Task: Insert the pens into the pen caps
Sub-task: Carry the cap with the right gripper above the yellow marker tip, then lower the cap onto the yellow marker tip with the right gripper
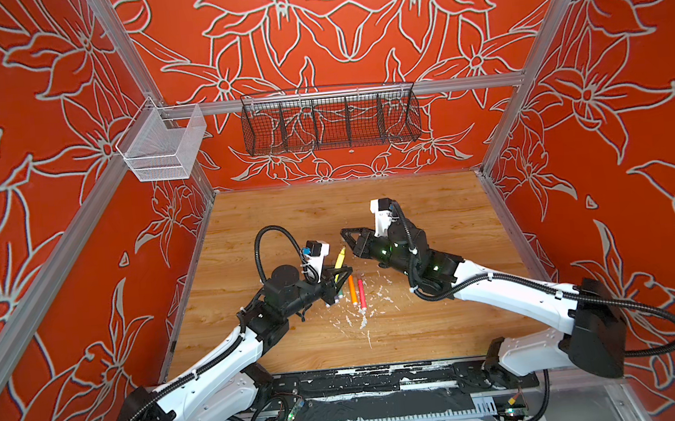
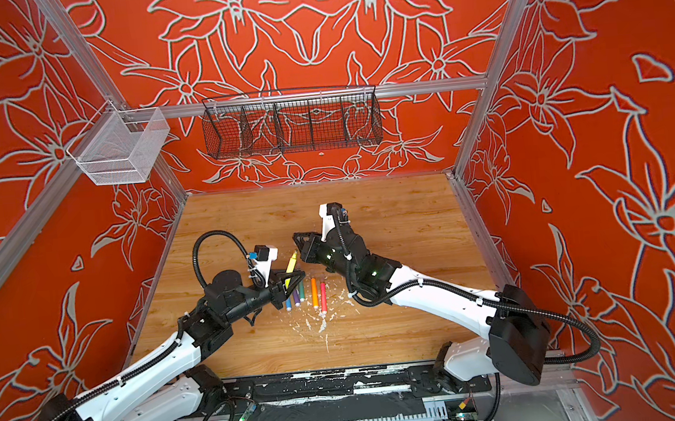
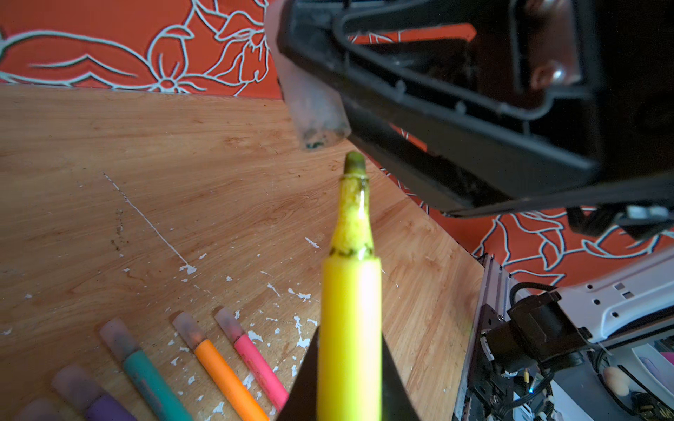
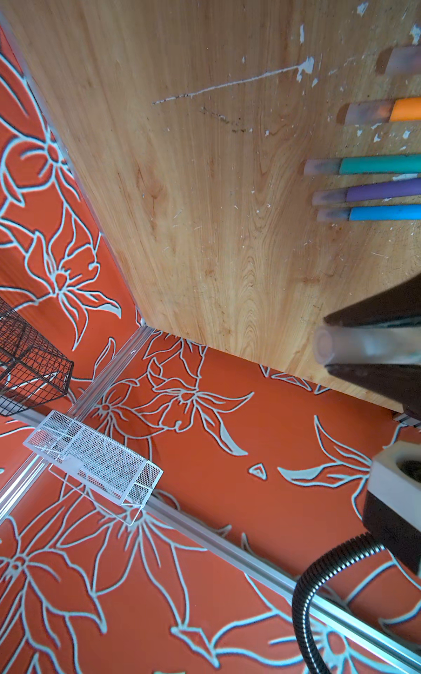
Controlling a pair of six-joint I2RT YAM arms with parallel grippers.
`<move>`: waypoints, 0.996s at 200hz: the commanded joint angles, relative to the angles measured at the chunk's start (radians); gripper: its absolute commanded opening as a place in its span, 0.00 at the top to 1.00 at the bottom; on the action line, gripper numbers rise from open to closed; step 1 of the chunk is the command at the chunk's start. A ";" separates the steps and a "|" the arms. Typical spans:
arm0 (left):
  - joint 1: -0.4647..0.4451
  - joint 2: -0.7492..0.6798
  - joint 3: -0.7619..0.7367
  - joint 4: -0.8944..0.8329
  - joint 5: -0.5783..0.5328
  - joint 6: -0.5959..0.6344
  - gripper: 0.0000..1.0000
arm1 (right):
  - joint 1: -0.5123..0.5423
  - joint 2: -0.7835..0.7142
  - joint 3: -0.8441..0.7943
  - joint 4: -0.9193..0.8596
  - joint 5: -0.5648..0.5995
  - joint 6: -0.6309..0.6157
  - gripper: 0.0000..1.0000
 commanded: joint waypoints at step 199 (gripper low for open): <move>0.015 -0.008 0.174 -0.010 -0.036 -0.285 1.00 | 0.137 0.005 -0.086 0.126 -0.009 -0.016 1.00</move>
